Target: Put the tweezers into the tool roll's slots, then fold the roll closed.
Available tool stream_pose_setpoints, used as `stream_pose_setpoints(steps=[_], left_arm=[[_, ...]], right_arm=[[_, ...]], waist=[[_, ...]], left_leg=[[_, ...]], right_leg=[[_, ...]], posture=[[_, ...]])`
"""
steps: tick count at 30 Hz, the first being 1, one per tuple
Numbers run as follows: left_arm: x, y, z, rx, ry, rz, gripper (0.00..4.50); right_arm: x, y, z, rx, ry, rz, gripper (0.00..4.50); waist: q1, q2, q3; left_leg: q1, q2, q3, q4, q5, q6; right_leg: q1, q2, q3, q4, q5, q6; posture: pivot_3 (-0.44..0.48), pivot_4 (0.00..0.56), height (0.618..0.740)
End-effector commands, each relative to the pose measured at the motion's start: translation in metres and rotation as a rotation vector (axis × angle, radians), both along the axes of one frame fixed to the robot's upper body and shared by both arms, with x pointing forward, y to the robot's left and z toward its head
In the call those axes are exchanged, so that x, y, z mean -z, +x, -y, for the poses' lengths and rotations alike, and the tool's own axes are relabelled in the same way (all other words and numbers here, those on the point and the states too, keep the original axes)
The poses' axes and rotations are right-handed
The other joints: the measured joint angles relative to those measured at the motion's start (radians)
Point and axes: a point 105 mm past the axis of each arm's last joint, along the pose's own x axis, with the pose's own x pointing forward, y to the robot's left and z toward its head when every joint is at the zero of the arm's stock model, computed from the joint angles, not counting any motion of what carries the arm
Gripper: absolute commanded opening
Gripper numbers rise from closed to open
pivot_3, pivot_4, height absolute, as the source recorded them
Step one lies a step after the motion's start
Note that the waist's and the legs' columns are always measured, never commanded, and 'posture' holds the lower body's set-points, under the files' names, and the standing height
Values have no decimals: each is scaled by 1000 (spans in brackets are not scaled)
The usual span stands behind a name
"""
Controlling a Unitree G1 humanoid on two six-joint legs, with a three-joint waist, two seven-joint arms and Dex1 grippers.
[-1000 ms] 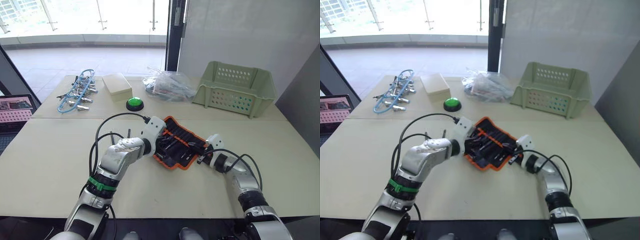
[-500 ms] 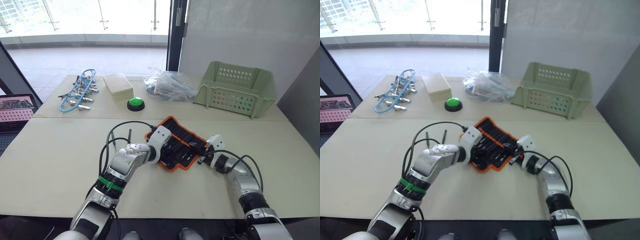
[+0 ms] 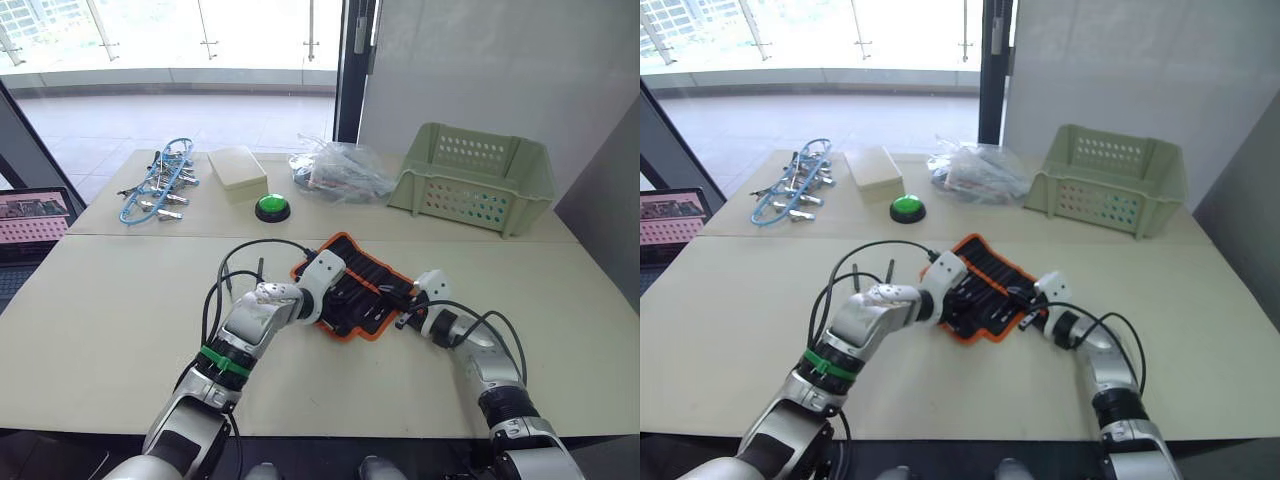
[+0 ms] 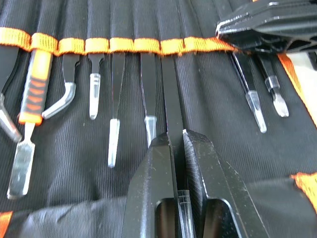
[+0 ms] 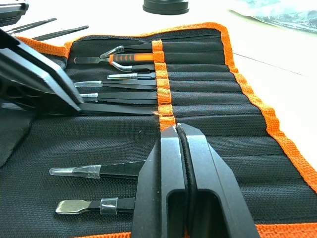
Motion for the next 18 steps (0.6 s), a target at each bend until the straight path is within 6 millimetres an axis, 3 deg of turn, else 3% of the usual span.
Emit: stream_pose_setpoints(steps=[1, 9, 18], left_arm=[[-6, 8, 8, -7, -43, 28, 21], [-4, 20, 35, 43, -66, 61, 21], [-3, 33, 45, 80, -41, 135, 21]], right_arm=[[49, -18, 4, 11, -59, -180, 0], [51, -19, 4, 23, -57, -181, 0], [54, -24, 7, 35, -63, -191, 0]], waist=[[0, 0, 0], [1, 0, 0], [4, 0, 0]], left_leg=[[0, 0, 0, 0, 0, 0], [0, 0, 0, 0, 0, 0], [-2, 0, 0, 0, 0, 0]], right_leg=[[0, 0, 0, 0, -1, 1], [1, 0, 0, -1, -2, 4], [1, 0, 0, -6, -2, 7]], posture=[[0, 150, 740], [0, 150, 740], [0, 150, 740]])
